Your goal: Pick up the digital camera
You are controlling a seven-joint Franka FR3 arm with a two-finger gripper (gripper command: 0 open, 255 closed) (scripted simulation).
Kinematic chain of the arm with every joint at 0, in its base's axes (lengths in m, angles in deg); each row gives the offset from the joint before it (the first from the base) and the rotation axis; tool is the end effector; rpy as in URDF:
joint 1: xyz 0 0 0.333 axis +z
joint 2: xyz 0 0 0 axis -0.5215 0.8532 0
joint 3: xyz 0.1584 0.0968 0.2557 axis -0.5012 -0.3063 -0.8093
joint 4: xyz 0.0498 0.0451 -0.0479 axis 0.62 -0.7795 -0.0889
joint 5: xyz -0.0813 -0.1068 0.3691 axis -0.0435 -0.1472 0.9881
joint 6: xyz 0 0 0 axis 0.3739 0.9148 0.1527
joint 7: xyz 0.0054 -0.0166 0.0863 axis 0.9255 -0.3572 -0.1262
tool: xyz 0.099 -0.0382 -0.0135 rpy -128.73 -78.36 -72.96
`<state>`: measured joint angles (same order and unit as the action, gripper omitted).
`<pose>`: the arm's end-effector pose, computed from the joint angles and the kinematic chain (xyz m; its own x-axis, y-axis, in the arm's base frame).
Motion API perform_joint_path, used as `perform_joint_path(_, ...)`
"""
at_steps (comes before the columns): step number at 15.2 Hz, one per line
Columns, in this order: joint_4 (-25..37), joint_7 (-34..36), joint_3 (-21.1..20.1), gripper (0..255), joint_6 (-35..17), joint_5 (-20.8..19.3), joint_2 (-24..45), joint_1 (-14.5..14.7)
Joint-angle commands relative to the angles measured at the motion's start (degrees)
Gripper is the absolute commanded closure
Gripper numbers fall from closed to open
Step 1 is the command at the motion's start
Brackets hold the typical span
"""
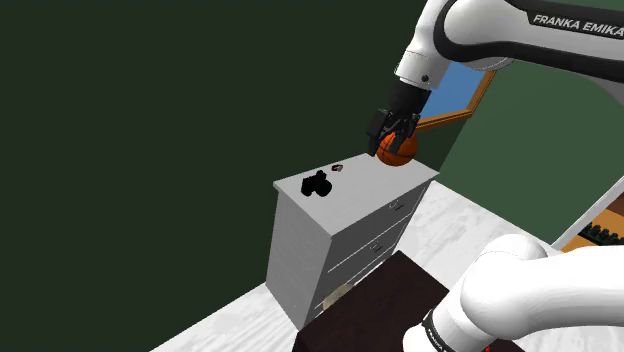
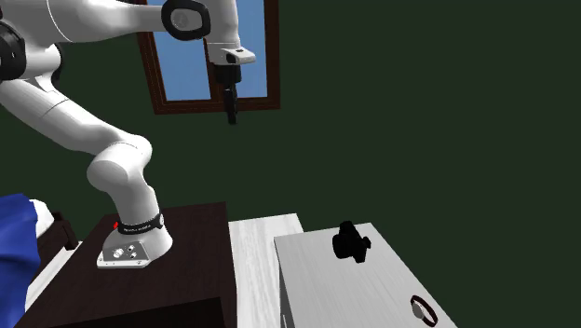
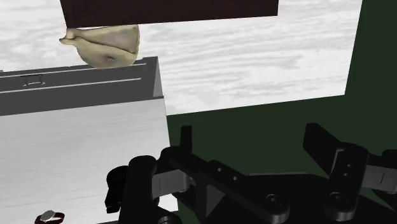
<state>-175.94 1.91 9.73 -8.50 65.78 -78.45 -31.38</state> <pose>0.3231 0.0027 0.5962 0.9983 -0.0537 0.0211 -0.0511 -0.9929 -0.1076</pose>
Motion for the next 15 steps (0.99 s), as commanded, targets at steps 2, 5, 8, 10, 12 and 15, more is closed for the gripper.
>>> perform_joint_path(2, -0.39, 0.78, -0.09, 0, -1.98, 0.14, 1.39, -0.38)
perform_joint_path(5, -1.10, 3.07, -0.31, 0, -7.81, 0.53, 5.90, -1.51)
perform_joint_path(8, -1.16, 5.30, -0.41, 0, -13.41, 0.87, 10.82, -2.58)
perform_joint_path(10, -0.85, 6.77, -0.40, 0, -16.97, 1.08, 14.30, -3.25)
perform_joint_path(12, -0.26, 8.20, -0.33, 0, -20.39, 1.28, 17.90, -3.90)
perform_joint_path(15, 1.11, 10.31, -0.10, 0, -25.18, 1.59, 23.47, -4.82)
